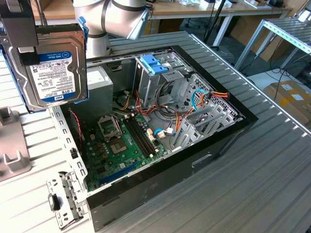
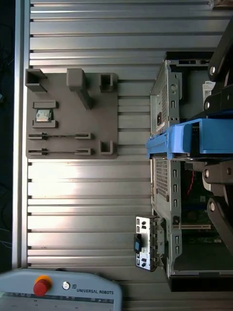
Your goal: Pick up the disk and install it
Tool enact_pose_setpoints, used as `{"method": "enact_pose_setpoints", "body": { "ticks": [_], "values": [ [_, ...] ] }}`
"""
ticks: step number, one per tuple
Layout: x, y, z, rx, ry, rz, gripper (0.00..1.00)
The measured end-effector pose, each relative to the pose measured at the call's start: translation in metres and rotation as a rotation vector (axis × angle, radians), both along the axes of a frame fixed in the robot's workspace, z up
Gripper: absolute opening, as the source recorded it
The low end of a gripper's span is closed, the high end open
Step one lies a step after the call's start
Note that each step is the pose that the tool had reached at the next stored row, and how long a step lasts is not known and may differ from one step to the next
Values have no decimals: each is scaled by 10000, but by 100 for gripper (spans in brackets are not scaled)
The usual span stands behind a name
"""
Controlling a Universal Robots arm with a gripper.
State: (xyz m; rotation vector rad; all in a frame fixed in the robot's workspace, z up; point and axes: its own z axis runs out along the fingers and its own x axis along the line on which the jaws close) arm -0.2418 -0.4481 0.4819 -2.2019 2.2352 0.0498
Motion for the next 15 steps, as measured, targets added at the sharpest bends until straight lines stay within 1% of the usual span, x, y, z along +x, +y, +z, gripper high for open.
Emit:
{"method": "enact_pose_setpoints", "body": {
  "ticks": [5, 15],
  "values": [
    [13, 0, 0, 0, 0, 0, 37],
    [65, 0, 0, 0, 0, 1, 37]
  ]
}}
